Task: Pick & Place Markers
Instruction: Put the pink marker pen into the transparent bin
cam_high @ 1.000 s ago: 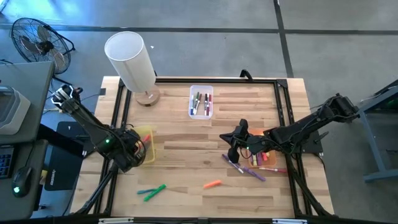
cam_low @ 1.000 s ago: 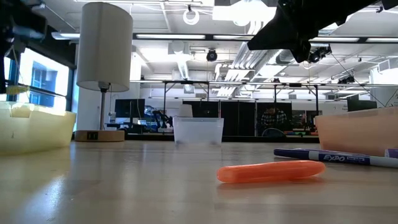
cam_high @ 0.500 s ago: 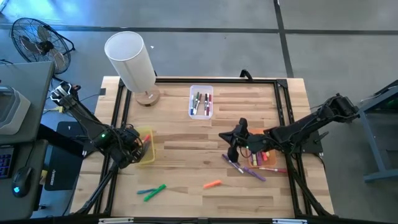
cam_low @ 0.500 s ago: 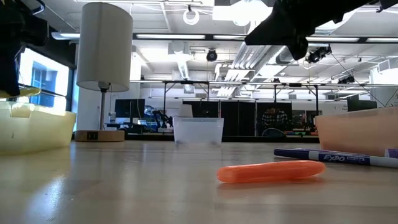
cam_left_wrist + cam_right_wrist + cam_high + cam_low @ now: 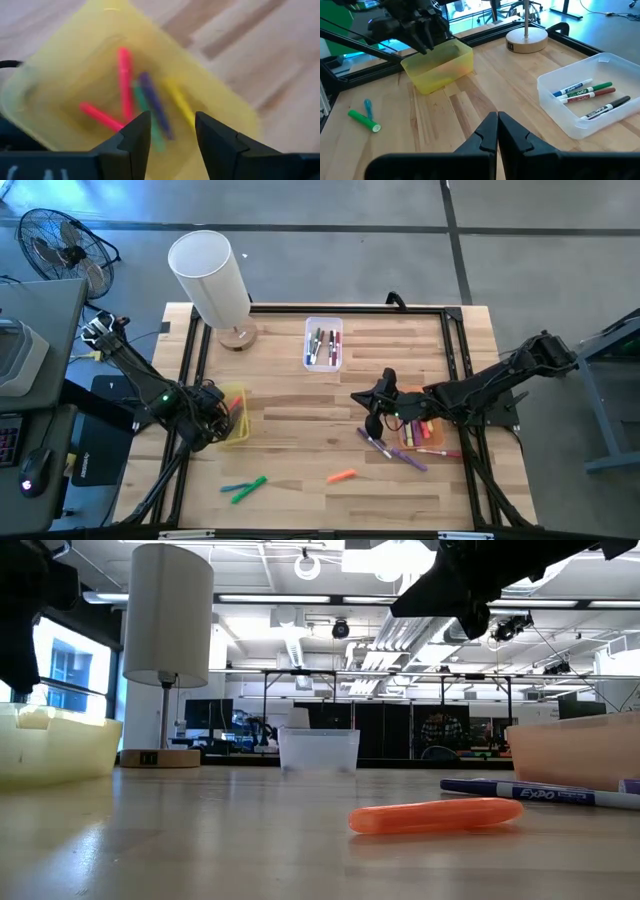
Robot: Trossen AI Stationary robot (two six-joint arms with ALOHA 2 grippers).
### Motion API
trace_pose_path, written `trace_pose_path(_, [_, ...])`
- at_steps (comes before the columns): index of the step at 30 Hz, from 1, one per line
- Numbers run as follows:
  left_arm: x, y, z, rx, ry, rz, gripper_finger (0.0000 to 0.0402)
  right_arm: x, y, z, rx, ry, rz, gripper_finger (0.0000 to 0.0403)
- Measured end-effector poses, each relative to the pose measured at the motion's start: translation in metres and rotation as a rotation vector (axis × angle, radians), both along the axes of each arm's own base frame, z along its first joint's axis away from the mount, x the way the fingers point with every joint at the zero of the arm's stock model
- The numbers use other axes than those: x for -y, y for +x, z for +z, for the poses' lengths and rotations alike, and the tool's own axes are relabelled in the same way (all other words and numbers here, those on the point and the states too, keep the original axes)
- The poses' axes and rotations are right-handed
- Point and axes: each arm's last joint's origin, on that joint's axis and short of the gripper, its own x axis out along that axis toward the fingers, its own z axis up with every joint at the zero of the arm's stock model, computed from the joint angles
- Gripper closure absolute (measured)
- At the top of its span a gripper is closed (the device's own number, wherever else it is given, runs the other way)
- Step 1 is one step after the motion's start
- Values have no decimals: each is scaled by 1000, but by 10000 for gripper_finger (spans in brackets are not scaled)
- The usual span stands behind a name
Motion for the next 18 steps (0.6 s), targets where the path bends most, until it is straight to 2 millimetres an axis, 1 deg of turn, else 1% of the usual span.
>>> trace_pose_path(3, [6, 7, 11, 74, -30, -50, 262, 0, 0, 0, 0, 0, 0, 401])
trace_pose_path(5, [12, 14, 18, 156, -45, -108, 275, 0, 0, 0, 0, 0, -1, 402])
trace_pose_path(8, [24, 27, 26, 265, -40, -204, 302, 0, 0, 0, 0, -1, -1, 402])
trace_pose_path(10, [32, 36, 27, 308, -11, -264, 329, 0, 0, 0, 0, -1, -1, 401])
trace_pose_path(13, [42, 49, 23, 345, 88, -326, 381, 0, 0, 0, 0, -1, -1, 402])
trace_pose_path(14, [44, 54, 20, 348, 123, -338, 391, 0, 0, 0, -1, -1, -1, 402])
trace_pose_path(18, [45, 79, 2, 281, 217, -376, 390, 0, 0, -1, -11, -6, -5, 399])
